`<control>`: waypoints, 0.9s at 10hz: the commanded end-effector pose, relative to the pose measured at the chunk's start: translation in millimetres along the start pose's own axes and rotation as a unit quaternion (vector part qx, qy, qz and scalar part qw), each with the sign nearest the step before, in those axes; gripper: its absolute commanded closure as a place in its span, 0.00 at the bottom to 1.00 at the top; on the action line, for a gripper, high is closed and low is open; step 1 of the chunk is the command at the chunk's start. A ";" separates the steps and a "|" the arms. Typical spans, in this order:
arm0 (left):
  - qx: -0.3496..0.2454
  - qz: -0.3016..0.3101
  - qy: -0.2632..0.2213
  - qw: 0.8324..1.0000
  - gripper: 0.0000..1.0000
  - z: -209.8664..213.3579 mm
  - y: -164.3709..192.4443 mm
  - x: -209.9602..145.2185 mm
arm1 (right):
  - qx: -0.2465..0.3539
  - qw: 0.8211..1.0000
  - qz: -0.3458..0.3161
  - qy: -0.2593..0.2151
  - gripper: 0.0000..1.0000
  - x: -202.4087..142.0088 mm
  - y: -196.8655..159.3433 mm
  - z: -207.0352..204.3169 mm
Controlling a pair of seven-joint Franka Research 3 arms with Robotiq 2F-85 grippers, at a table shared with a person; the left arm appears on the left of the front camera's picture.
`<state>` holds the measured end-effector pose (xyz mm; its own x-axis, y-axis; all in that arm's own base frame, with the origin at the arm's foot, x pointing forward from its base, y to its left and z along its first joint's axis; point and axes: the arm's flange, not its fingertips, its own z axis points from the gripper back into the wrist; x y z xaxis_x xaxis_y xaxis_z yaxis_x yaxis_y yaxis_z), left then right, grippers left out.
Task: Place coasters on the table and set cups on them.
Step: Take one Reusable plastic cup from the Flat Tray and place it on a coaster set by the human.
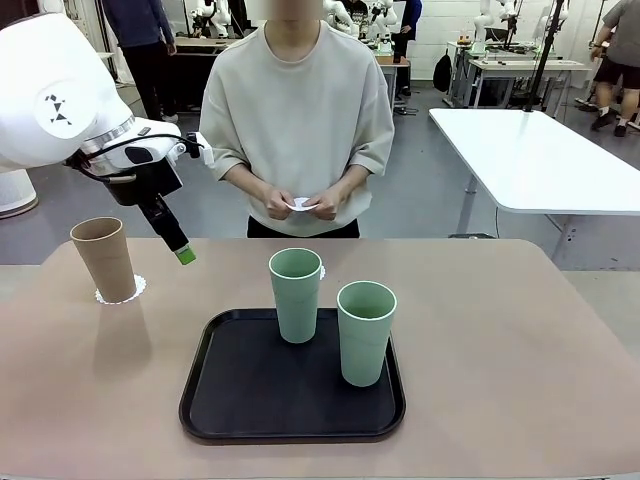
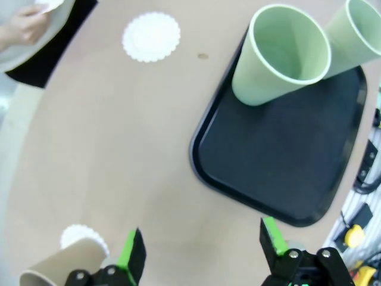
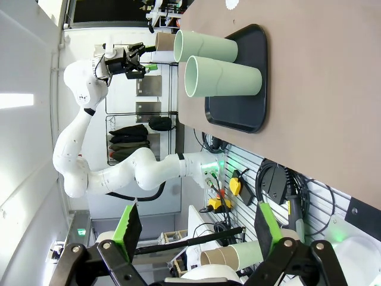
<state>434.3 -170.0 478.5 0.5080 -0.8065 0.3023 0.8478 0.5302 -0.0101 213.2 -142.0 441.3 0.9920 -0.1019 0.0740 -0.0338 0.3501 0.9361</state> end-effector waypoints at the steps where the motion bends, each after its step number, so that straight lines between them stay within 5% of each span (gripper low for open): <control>1: 0.001 0.000 0.000 1.000 0.00 -0.1 0.0 0.0 | 0.006 1.000 0.002 0.000 0.00 -0.4 -0.1 0.5; 3: -0.104 -0.070 -0.095 0.988 0.00 -6.9 24.0 7.2 | 0.006 1.000 0.002 0.000 0.00 -0.4 -0.1 0.5; 5: -0.219 -0.137 -0.174 0.950 0.00 -20.5 27.9 4.3 | 0.006 1.000 0.002 0.000 0.00 -0.4 -0.1 0.5; 9: -0.196 -0.192 -0.278 0.921 0.00 -65.1 57.2 -6.3 | 0.006 1.000 0.002 0.000 0.00 -0.4 -0.1 0.5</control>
<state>478.3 -151.8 424.3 0.1191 -0.6279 0.7691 0.9897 0.0129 -0.1426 213.2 -142.0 441.3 0.9920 -0.1020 0.0740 -0.0338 0.3500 0.9362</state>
